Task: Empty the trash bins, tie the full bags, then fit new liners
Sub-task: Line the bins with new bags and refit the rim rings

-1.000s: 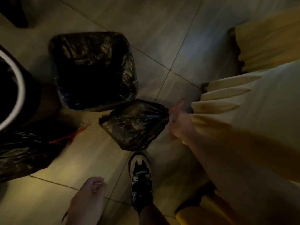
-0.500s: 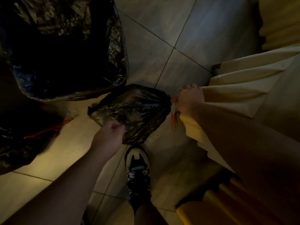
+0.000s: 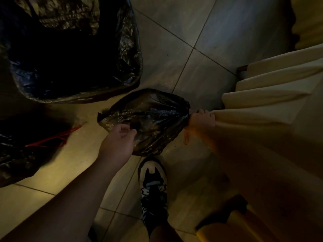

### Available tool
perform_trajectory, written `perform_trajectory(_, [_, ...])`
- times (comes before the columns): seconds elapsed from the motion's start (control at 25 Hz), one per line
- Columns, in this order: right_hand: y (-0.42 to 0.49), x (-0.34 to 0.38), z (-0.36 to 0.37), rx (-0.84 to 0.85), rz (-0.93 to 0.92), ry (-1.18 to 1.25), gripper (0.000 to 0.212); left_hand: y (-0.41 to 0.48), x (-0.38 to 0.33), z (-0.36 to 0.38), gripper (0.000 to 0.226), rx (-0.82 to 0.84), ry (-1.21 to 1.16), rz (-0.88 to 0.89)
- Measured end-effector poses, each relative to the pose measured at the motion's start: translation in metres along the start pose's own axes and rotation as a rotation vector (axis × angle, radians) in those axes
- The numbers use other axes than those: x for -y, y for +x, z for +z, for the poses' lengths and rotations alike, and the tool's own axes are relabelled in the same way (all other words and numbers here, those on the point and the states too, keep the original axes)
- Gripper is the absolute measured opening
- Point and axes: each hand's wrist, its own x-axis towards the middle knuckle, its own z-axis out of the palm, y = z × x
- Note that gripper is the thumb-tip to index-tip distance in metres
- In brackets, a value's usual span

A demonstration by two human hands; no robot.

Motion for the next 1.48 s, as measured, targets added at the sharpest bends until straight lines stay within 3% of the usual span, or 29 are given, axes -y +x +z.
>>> perform_trajectory(0.12, [0.002,0.004,0.003,-0.021,-0.006,0.259,0.034,0.006,0.005,0.005,0.034,0.022,0.024,0.021])
perform_trajectory(0.16, [-0.001,0.002,0.003,-0.038,-0.012,0.338,0.027,0.01,0.003,0.008,0.037,0.03,0.009,0.023])
perform_trajectory(0.32, [-0.042,-0.008,-0.004,-0.179,0.077,0.472,0.024,0.011,-0.011,0.014,0.041,0.016,-0.029,-0.011])
perform_trajectory(0.44, [-0.072,-0.018,-0.016,-0.273,0.143,0.592,0.037,-0.002,-0.02,0.016,0.035,0.008,0.001,-0.026])
perform_trajectory(0.56, [-0.087,-0.015,-0.018,-0.14,0.082,0.659,0.027,-0.021,-0.027,0.019,0.026,0.066,-0.011,0.003])
perform_trajectory(0.64, [-0.079,-0.002,-0.022,0.017,0.141,0.762,0.029,-0.023,-0.027,0.022,0.032,0.11,-0.031,0.026])
perform_trajectory(0.68, [-0.07,0.006,-0.014,0.012,0.187,0.834,0.033,-0.021,-0.025,0.023,0.036,0.123,-0.043,0.032])
perform_trajectory(0.72, [-0.06,0.002,-0.002,-0.018,0.258,0.836,0.032,-0.018,-0.023,0.024,0.036,0.137,-0.048,0.037])
perform_trajectory(0.8, [-0.027,-0.012,0.019,-0.053,0.429,0.524,0.035,-0.014,-0.017,0.023,0.034,0.15,-0.064,0.044])
perform_trajectory(0.84, [-0.031,-0.008,0.022,-0.034,0.416,0.591,0.038,-0.013,-0.015,0.022,0.034,0.153,-0.075,0.043])
perform_trajectory(0.88, [-0.034,0.001,0.031,0.007,0.278,0.354,0.034,-0.012,-0.012,0.022,0.036,0.148,-0.087,0.036])
perform_trajectory(1.04, [-0.067,0.009,0.005,-0.04,0.11,0.61,0.035,-0.028,-0.014,0.02,0.031,0.121,-0.161,0.006])
perform_trajectory(1.24, [-0.135,-0.012,-0.038,-0.158,0.159,0.94,0.019,-0.081,-0.042,0.035,0.02,0.178,-0.137,0.017])
perform_trajectory(1.48, [-0.229,-0.007,-0.1,-0.405,-0.14,0.657,0.017,-0.141,-0.073,0.045,0.036,0.226,-0.246,-0.058])
